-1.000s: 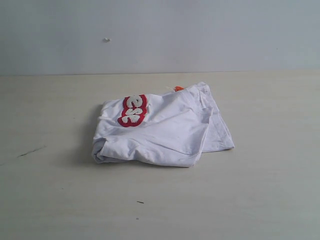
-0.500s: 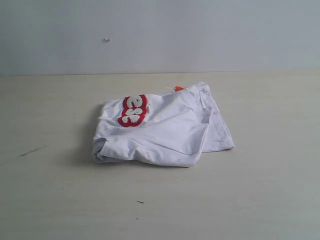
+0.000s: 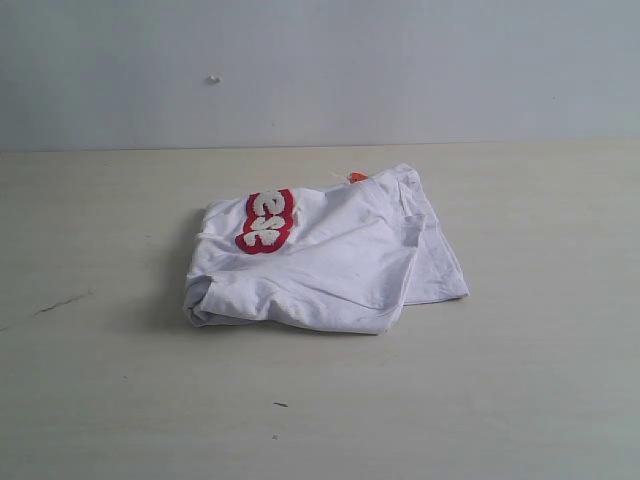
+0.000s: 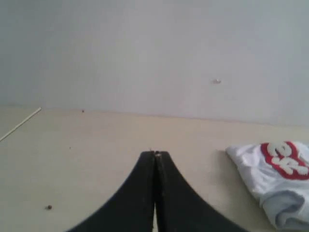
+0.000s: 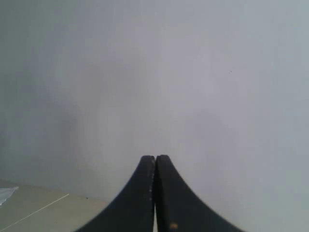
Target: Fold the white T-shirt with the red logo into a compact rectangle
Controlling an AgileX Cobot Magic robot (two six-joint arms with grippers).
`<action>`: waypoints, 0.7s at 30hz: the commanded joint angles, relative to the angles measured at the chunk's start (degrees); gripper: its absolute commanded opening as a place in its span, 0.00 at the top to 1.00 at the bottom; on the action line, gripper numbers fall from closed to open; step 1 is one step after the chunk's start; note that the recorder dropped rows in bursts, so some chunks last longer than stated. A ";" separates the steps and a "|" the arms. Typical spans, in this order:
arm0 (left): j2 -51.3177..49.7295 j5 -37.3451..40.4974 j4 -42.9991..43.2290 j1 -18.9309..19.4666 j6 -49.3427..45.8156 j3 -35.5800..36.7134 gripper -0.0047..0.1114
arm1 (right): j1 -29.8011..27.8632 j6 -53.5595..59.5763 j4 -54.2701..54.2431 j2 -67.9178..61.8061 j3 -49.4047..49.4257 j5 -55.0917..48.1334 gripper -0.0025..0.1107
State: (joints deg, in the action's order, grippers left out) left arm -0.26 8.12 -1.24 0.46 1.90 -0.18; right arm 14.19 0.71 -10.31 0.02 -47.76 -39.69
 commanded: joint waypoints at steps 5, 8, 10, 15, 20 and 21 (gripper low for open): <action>0.26 8.39 0.83 0.20 2.49 0.18 0.96 | -0.22 0.08 -0.07 -0.02 -0.25 0.37 0.98; 0.26 9.50 1.24 0.20 2.80 0.18 0.96 | -0.22 0.08 -0.07 -0.02 -0.25 0.37 0.98; 0.26 9.77 0.88 0.20 2.80 0.18 0.96 | -0.22 0.08 -0.07 -0.02 -0.25 0.37 0.98; 0.26 9.93 1.24 0.20 2.80 0.18 0.96 | -0.22 0.08 -0.07 -0.02 -0.25 0.37 0.98; 0.26 10.62 1.24 0.30 1.37 0.18 0.96 | -0.22 0.08 -0.07 -0.02 -0.25 0.37 0.98; 0.26 10.60 0.77 0.30 1.37 0.18 0.96 | -0.22 0.08 -0.07 -0.02 -0.25 0.37 0.98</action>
State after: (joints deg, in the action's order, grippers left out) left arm -0.26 18.65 0.00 0.46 3.52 0.04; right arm 14.19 0.71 -10.31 0.02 -47.76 -39.69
